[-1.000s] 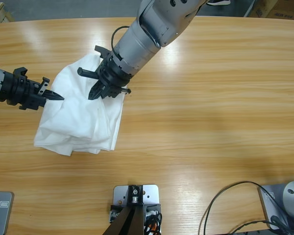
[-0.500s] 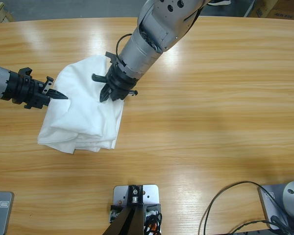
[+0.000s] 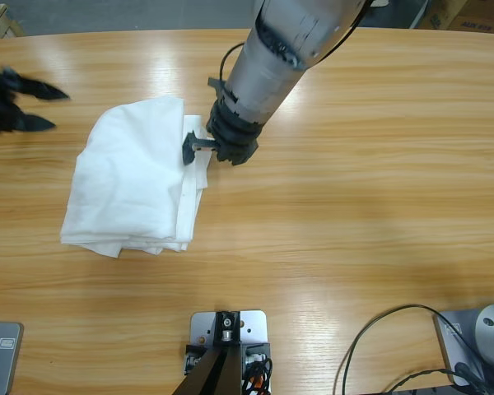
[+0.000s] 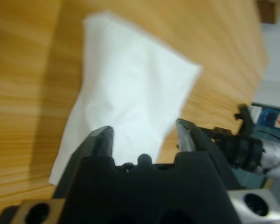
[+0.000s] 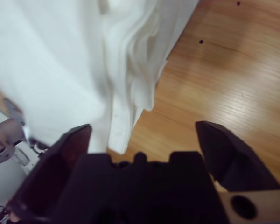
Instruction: Fold clothes
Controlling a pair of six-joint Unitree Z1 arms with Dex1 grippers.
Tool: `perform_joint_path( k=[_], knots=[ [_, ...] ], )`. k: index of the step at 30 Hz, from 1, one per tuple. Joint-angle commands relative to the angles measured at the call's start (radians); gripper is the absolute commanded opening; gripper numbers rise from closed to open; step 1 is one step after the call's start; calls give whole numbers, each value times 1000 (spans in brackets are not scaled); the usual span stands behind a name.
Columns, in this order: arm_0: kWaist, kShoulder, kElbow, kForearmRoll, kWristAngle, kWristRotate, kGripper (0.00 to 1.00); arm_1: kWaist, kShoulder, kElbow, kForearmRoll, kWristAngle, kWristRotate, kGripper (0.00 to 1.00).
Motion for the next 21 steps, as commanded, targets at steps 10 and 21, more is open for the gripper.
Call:
perform_joint_path(
  k=[10, 21],
  knots=[
    [-83, 337, -152, -12, 39, 138, 1000, 147, -40, -149, 135, 82, -173, 0],
    [-80, 421, -226, -22, 28, 101, 1000, 160, 91, -208, 57, 177, -191, 0]
  ],
)
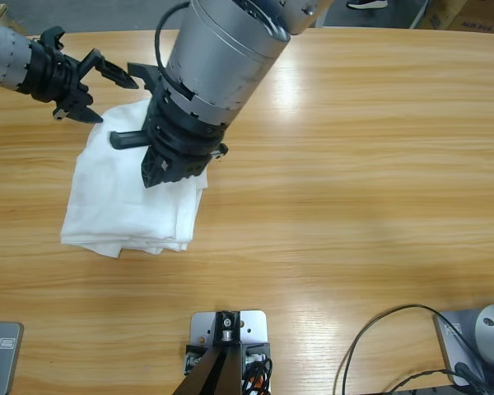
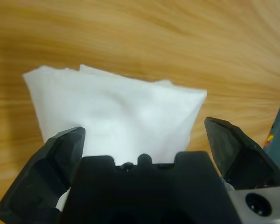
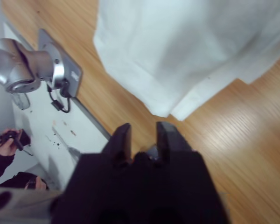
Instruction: Fold clothes
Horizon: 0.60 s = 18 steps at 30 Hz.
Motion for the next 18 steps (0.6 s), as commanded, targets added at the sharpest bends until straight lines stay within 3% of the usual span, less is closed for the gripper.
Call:
perform_joint_path(
  k=[1, 4, 10, 12, 13, 14, 18],
  knots=[
    [7, 87, -19, -16, -2, -17, 990, 21, 142, -40, -44, 75, -25, 0],
    [7, 102, -23, -3, -5, -22, 534, 21, 152, -37, -51, 76, -34, 0],
    [9, 75, -42, 54, -10, -18, 486, 20, 148, -47, -49, 79, -32, 0],
    [10, 63, -49, 83, 10, -14, 255, 20, 151, -48, -49, 79, -32, 0],
    [10, 58, -52, 97, 20, -14, 56, 20, 156, -49, -49, 80, -32, 0],
    [10, 54, -52, 108, 28, -15, 0, 20, 159, -48, -48, 81, -32, 0],
    [10, 96, -36, 123, 55, 1, 0, 20, 183, -31, -47, 82, -33, 0]
  ],
)
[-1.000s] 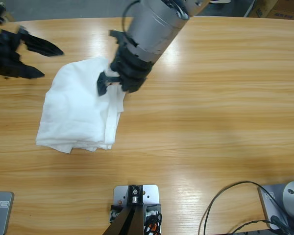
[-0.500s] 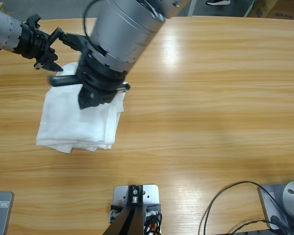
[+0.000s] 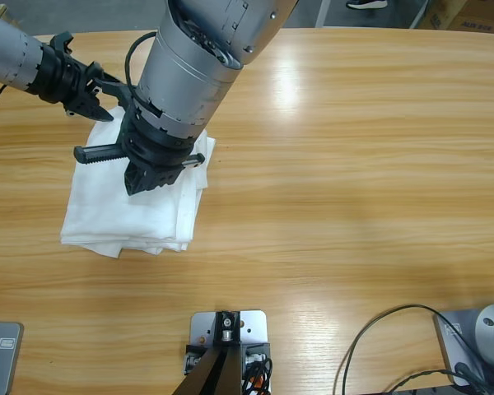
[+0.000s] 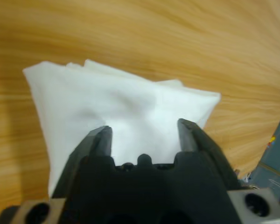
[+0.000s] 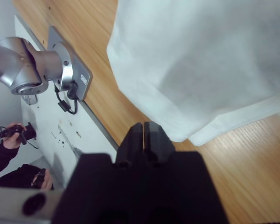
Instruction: Fold clothes
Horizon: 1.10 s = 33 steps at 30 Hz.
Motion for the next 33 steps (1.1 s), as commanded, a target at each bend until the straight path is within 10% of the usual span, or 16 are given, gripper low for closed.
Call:
perform_joint_path(
  k=[1, 28, 33],
  knots=[
    [10, 68, 7, 57, 53, 17, 0, 9, 89, 33, -6, 22, -13, 0],
    [35, 310, -63, 9, 69, 67, 0, 0, 161, 260, -195, 13, -3, 0],
    [28, 125, -88, 11, 39, 81, 0, -2, 47, 329, -194, -30, -3, 0]
  ],
)
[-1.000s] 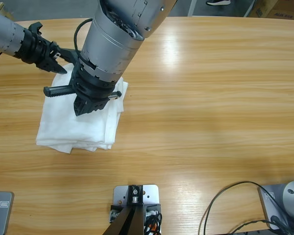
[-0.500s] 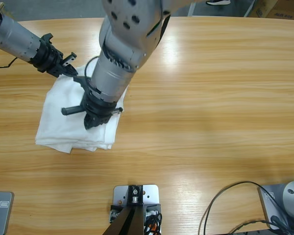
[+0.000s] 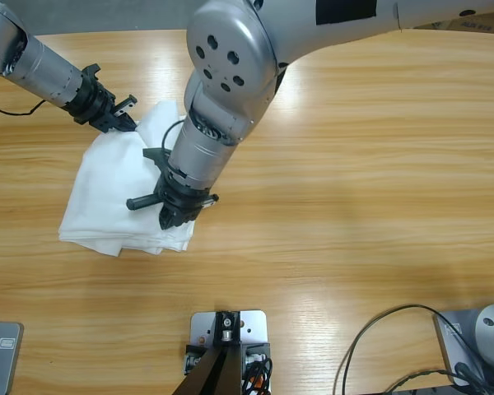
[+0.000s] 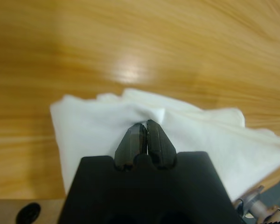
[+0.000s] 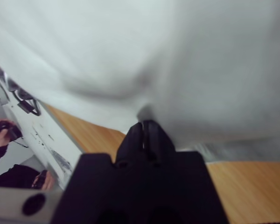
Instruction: Fold clothes
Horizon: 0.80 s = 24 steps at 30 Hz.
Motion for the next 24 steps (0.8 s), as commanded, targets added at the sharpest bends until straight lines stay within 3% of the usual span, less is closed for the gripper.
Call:
perform_joint_path(
  k=[1, 2, 3, 4, 5, 6, 7, 9, 11, 12, 13, 15, 16, 17, 18, 21, 24],
  knots=[
    [-5, -164, -21, 1, -14, 31, 191, -2, -98, 121, -1, -64, -3, 0],
    [-24, -230, -28, 16, -14, 42, 517, -2, -135, 128, 2, -71, -6, 0],
    [-51, -294, -39, 33, -14, 64, 678, -2, -177, 133, 6, -80, -10, 81],
    [-85, -348, -53, 50, -14, 101, 707, -2, -224, 136, 16, -99, -15, 503],
    [-123, -392, -65, 71, -14, 149, 714, -2, -273, 137, 36, -127, -29, 856],
    [-156, -424, -75, 93, -18, 197, 719, -2, -331, 138, 54, -147, -50, 996],
    [-183, -445, -79, 120, -21, 239, 742, -3, -372, 137, 74, -162, -68, 1000],
    [-217, -460, -74, 207, -18, 347, 876, -8, -427, 137, 124, -181, -104, 1000],
    [-221, -462, -25, 296, 41, 439, 928, -17, -449, 151, 163, -183, -122, 999],
    [-219, -465, 17, 320, 96, 460, 958, -19, -455, 166, 168, -184, -125, 950],
    [-204, -469, 71, 328, 144, 480, 971, -19, -456, 179, 168, -179, -125, 747],
    [-176, -451, 114, 329, 200, 515, 943, -19, -443, 183, 169, -176, -139, 105],
    [-175, -431, 107, 333, 235, 530, 808, -19, -427, 178, 168, -175, -155, 0],
    [-175, -413, 88, 344, 269, 553, 699, -19, -410, 170, 168, -176, -166, 0],
    [-179, -401, 63, 367, 293, 573, 653, -19, -397, 162, 169, -185, -173, 0],
    [-205, -418, 37, 414, 307, 570, 642, -19, -323, 76, 187, -187, -205, 0],
    [-234, -466, 94, 422, 305, 490, 410, -20, -221, -67, 231, -176, -239, 0]
  ],
)
